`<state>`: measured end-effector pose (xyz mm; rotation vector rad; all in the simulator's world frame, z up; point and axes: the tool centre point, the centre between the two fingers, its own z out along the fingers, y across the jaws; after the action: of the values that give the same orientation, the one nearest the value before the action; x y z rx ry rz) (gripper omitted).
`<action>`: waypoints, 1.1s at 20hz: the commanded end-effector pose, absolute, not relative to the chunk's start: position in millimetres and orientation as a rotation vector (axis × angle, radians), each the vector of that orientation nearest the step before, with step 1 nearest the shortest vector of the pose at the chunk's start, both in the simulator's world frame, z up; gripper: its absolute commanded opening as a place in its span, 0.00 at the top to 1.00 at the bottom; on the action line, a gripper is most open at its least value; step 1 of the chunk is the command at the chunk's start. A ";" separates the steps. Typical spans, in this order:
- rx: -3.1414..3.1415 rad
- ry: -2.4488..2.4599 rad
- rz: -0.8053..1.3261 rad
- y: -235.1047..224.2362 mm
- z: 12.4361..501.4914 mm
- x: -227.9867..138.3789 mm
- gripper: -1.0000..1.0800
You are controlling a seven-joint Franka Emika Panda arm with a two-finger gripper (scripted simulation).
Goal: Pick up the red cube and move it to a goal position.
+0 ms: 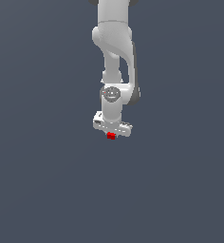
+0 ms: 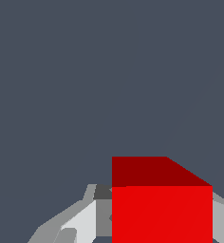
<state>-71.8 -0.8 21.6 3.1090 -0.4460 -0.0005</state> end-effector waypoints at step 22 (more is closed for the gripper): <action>3.109 -0.447 0.001 16.2 160.7 -2.7 1.00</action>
<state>-9.5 14.5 146.5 3.1090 -0.4464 0.0008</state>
